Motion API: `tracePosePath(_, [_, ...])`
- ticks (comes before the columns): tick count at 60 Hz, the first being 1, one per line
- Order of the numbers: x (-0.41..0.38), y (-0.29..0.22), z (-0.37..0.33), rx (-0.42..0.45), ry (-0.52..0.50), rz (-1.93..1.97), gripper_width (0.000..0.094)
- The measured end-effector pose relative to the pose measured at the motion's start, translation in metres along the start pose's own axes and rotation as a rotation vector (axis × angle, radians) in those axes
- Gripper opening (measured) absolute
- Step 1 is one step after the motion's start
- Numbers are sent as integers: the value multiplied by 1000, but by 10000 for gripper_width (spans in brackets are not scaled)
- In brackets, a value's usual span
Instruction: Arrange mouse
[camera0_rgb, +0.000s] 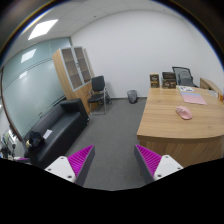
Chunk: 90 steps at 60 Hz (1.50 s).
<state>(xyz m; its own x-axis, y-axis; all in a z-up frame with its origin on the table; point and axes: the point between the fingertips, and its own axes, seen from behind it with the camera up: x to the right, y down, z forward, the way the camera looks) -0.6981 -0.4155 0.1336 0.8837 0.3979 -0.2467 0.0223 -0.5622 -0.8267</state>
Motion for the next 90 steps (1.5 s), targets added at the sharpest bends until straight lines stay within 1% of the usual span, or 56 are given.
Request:
tracePosePath(8, [20,-6,-4,12,53,1,832])
tracePosePath(10, [18,-5,8,20,71,-5,832])
tracePosePath(17, [48,-12,13,39,127,-10,833])
tracePosePath(25, [116,-19,17,43,213,7,830])
tracePosePath(37, [246,-52,41,63,327,-55,829])
tracePosePath(45, [324,-78,74,83,336,-50,831])
tracePosePath(51, [368,-86,105,57,325,-98,831])
tracePosePath(60, [401,-93,150,20,259,-106,828])
tracePosePath(69, [429,-94,181,-14,255,-121,829])
tracePosePath(74, [436,-95,195,-22,241,-91,849])
tracePosePath(80, [449,-101,208,-18,269,-62,851])
tracePosePath(90, [477,-108,224,-23,354,8,848])
